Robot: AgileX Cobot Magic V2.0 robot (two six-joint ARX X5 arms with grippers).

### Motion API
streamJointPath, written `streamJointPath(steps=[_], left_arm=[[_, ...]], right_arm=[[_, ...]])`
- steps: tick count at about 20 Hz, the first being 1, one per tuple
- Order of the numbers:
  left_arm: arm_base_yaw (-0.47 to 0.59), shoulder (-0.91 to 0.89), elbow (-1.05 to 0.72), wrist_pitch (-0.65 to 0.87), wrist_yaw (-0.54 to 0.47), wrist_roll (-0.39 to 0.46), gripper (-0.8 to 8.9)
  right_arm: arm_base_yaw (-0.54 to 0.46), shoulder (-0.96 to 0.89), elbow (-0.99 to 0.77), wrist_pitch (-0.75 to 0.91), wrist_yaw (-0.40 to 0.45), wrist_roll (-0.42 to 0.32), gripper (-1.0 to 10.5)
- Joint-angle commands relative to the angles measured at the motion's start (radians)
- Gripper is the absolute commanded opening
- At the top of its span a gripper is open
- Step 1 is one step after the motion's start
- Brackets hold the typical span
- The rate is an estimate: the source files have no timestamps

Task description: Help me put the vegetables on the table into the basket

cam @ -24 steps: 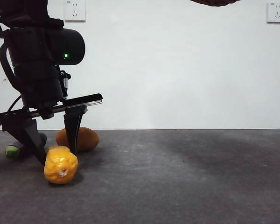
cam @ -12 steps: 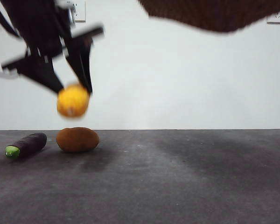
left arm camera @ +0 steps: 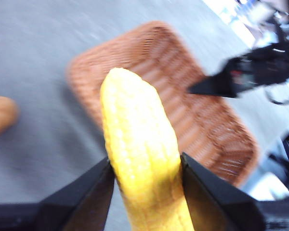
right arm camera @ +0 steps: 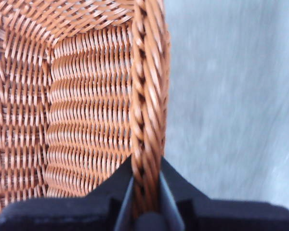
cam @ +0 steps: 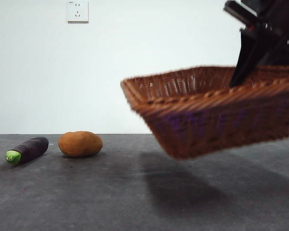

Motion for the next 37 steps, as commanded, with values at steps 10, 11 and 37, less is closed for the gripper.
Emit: streamJointPath(steps=[10,11,37], left_arm=[[-0.150,0.533,-0.003,0.481,0.161,-0.216,-0.08],[-0.150,0.556,-0.003,0.494,0.163,-0.234,-0.08],[0.010,0.352,-0.002,0.234,0.215,0.103,4.71]], right_arm=[[0.079,-0.001,-0.060,0.106,-0.024,0.112,-0.1],[0.080,-0.001,-0.060,0.110,-0.021,0.121,-0.1],[0.077,-0.001,-0.058,0.110,-0.036,0.094,-0.1]])
